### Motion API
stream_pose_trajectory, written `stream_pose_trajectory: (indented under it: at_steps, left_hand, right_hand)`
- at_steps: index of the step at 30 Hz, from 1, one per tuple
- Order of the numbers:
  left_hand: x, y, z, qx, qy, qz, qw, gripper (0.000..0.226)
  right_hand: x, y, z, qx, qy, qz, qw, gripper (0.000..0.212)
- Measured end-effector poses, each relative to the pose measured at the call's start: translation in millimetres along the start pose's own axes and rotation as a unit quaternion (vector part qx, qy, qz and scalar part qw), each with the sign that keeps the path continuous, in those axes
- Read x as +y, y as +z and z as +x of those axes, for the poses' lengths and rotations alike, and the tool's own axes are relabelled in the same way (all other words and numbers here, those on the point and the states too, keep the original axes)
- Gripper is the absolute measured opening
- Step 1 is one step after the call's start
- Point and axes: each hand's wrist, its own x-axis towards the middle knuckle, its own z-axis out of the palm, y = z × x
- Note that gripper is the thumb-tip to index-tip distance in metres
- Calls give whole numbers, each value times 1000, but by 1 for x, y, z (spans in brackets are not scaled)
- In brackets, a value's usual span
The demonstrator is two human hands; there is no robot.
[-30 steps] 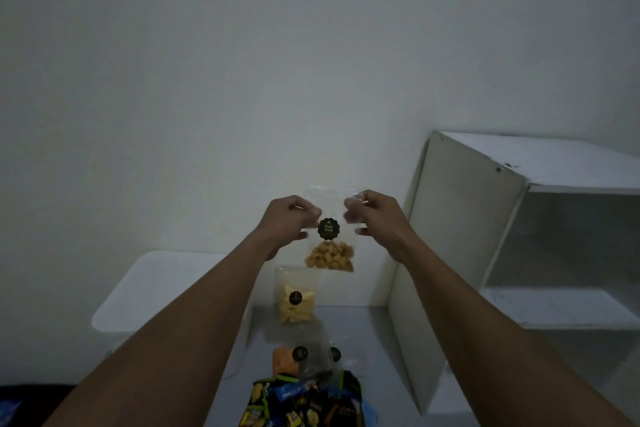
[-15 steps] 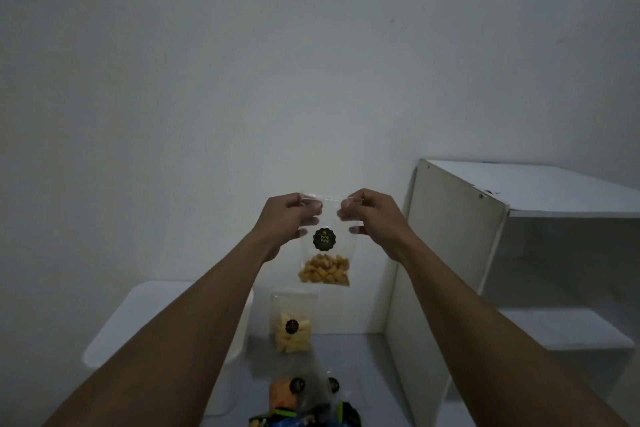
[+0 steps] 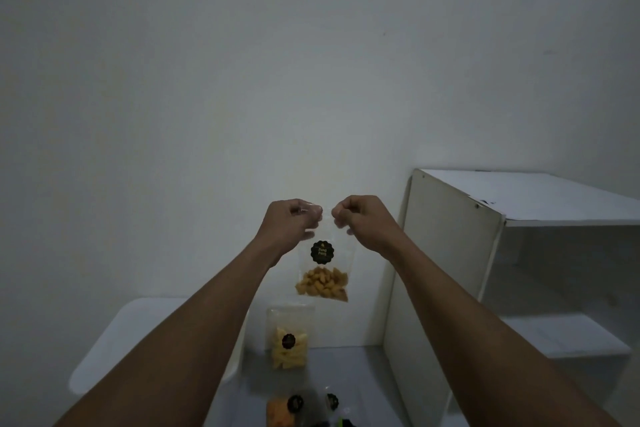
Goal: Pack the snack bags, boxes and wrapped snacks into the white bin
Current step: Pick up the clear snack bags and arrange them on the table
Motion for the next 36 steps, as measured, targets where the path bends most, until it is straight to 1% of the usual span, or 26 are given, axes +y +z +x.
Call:
stream_pose_trajectory:
  at_steps: [3, 9, 12, 15, 18, 21, 24, 28, 30, 32, 34, 36]
  left_hand:
    - [1, 0, 1, -22, -15, -1, 1000, 4]
    - [-3, -7, 15, 34, 3, 23, 999, 7]
    - [-4, -11, 17, 17, 7, 16, 1000, 10]
    - [-5, -13, 16, -5, -19, -28, 999, 21]
    - [-8, -14, 17, 25, -12, -40, 999, 19]
    - [-7, -15, 20, 63, 4, -37, 997, 20]
    - [-2, -14, 20, 44, 7, -46, 998, 19]
    - [-2, -14, 18, 8, -8, -52, 999, 26]
    - [-4, -14, 18, 10, -16, -63, 998, 23]
    - [-6, -13, 18, 36, 2, -55, 998, 14]
    - [-7, -10, 18, 56, 12, -44, 997, 14]
    - [-6, -5, 18, 44, 10, -43, 998, 14]
  right_hand:
    - [2, -2, 2, -2, -2, -5, 1000, 12]
    - [10, -2, 2, -9, 27, 82, 996, 11]
    - [12, -3, 3, 6, 23, 53, 998, 15]
    - [11, -4, 5, 18, 8, 22, 1000, 19]
    - [11, -6, 5, 10, 10, 31, 999, 16]
    - [16, -5, 5, 17, 22, 76, 997, 17]
    - [20, -7, 4, 20, 34, 108, 993, 11]
    - [16, -11, 6, 47, 26, 99, 994, 10]
    - [16, -14, 6, 48, 27, 104, 993, 8]
    - [18, -16, 6, 35, 31, 104, 993, 8]
    - [21, -15, 5, 19, 36, 102, 994, 10]
    - [22, -11, 4, 9, 38, 100, 994, 15]
